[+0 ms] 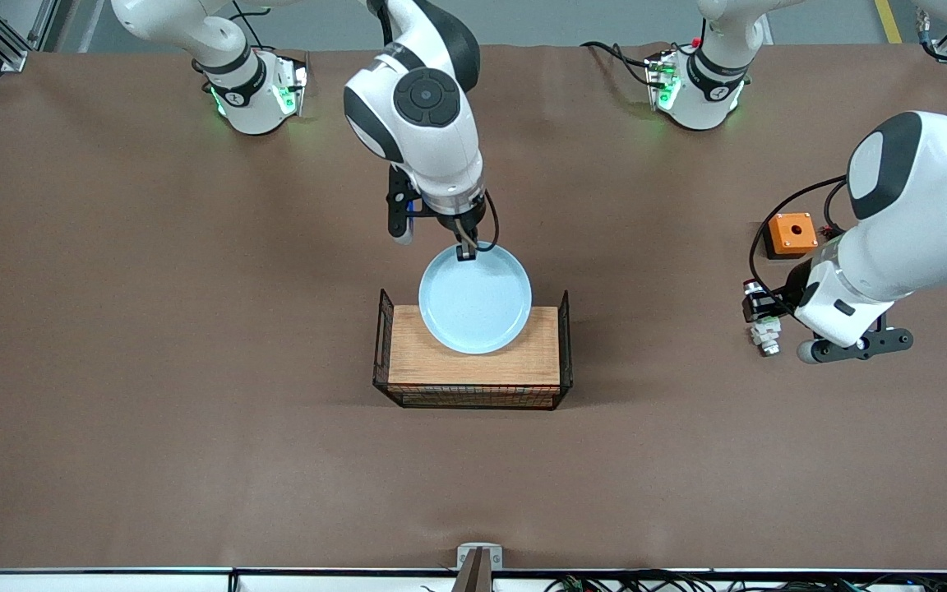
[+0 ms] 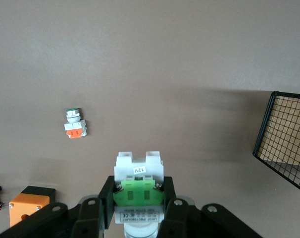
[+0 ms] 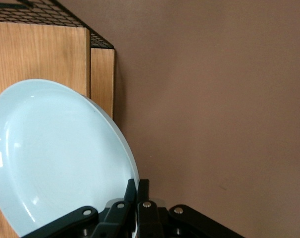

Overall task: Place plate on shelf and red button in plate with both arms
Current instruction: 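Lower the plate onto the wooden board with the right gripper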

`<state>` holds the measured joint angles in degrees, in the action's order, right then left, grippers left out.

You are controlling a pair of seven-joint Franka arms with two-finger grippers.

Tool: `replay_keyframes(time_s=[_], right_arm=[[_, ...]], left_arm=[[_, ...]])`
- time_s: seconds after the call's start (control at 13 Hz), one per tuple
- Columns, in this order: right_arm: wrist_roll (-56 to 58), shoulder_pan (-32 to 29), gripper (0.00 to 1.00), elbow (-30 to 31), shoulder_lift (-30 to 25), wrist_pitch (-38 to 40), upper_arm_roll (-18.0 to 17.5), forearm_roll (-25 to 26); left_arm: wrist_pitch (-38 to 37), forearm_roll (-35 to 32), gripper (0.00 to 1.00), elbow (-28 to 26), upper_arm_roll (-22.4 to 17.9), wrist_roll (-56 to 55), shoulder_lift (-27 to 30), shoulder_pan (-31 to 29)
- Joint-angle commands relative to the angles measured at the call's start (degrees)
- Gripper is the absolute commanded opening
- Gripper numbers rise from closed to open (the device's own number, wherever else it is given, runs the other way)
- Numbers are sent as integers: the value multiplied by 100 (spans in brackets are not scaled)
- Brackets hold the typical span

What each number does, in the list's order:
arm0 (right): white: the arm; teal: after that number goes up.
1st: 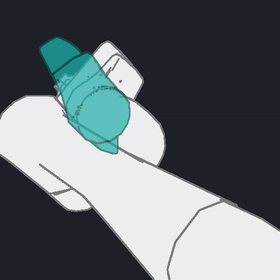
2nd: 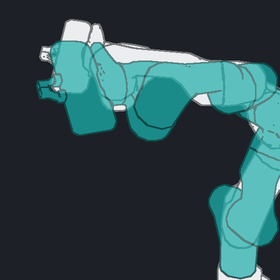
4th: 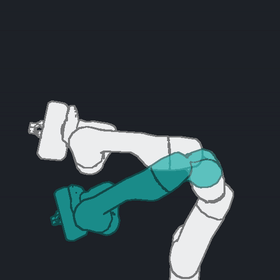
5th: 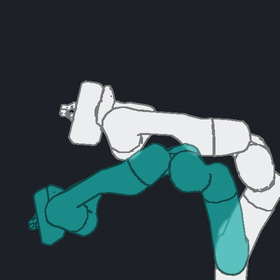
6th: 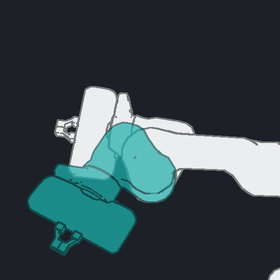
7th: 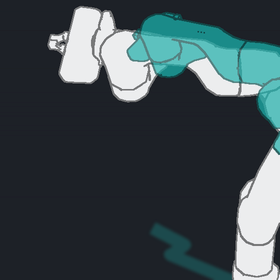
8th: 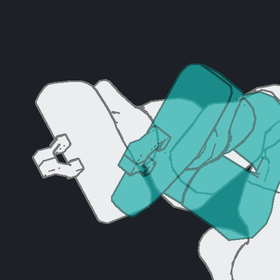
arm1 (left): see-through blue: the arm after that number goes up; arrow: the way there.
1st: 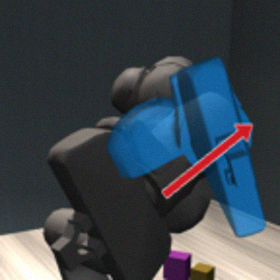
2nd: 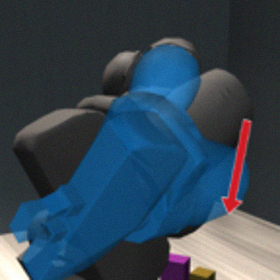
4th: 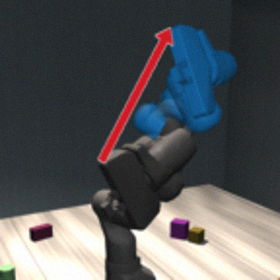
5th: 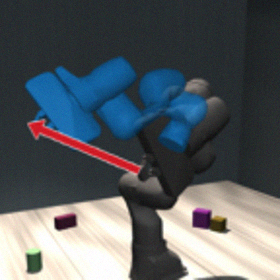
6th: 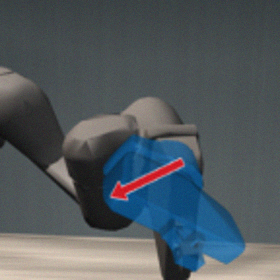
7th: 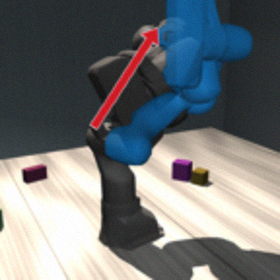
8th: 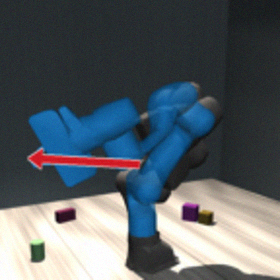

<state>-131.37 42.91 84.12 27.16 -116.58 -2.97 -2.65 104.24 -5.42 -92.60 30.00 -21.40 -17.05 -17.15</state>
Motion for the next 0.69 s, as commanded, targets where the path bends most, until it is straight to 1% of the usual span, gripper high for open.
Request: replay_keyframes(time_s=[0.0,0.23,0.38,0.46,0.54,0.61], right_arm=[[155,-117,2,-221,350,-293,-55,98],[173,-143,2,-212,561,-593,-55,246],[260,-213,7,-221,667,-594,-55,265],[304,-222,11,-221,676,-594,-55,265],[305,-222,18,-221,676,-594,-55,273],[279,-231,33,-221,668,-568,-55,247]], left_arm=[[-228,50,0,76,41,4,9,-16],[-422,50,0,49,85,13,26,27],[-431,50,0,102,251,-57,114,27],[-431,50,0,102,261,-48,192,27],[-431,85,0,128,304,-57,211,27],[-431,190,0,207,339,-83,254,27]])
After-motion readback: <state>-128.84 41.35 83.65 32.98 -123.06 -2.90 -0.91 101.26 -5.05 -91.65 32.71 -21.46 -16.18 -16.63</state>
